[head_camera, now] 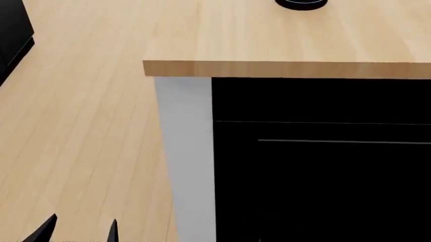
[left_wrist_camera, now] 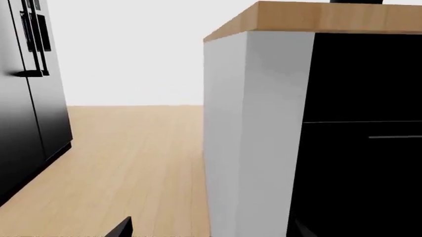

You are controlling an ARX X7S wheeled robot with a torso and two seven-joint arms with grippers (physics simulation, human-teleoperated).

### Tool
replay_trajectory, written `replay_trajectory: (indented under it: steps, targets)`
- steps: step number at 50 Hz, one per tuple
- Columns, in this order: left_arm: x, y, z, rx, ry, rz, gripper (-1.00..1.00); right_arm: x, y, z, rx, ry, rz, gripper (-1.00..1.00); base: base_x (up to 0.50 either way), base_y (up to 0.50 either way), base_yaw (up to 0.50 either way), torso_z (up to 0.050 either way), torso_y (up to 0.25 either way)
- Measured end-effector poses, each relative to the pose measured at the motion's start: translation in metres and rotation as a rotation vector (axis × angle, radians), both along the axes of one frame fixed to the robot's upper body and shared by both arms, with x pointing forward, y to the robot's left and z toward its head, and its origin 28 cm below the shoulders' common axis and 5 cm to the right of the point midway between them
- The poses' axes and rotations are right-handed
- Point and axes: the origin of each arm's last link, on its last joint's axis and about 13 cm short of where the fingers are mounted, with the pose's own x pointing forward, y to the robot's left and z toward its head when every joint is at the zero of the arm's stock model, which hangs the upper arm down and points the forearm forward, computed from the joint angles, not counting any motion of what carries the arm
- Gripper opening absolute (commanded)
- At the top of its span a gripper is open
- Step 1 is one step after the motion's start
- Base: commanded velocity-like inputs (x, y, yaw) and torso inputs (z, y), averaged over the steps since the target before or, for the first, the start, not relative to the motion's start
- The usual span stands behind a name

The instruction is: Open the dishwasher door

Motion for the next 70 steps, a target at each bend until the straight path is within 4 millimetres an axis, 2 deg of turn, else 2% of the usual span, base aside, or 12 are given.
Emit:
replay_trajectory:
  steps: [11, 42, 54, 62, 70]
  targets:
    - [-0.001, 0.0, 0.0, -0.004, -0.012, 0.005, 1.0, -0.001, 0.0, -0.001, 0.006, 0.003, 0.0, 1.0, 0.0, 0.0, 0.0, -0.014, -0.006]
    - [0.001, 0.0, 0.004, 0.005, -0.036, 0.013, 1.0, -0.002, -0.001, -0.002, 0.013, 0.007, -0.001, 1.0, 0.36, 0.0, 0.0, 0.0, 0.0]
    - [0.001, 0.0, 0.004, 0.008, -0.041, 0.015, 1.0, -0.003, -0.001, -0.002, 0.011, 0.001, -0.004, 1.0, 0.0, 0.0, 0.0, 0.0, 0.0]
    - [0.0, 0.0, 0.005, 0.009, -0.045, 0.015, 1.0, -0.006, -0.004, 0.001, -0.073, 0.0, -0.005, 1.0, 0.0, 0.0, 0.0, 0.0, 0.0]
    - [0.0, 0.001, 0.007, 0.01, -0.049, 0.016, 1.0, -0.013, -0.014, 0.007, -0.296, 0.02, 0.031, 1.0, 0.0, 0.0, 0.0, 0.0, 0.0]
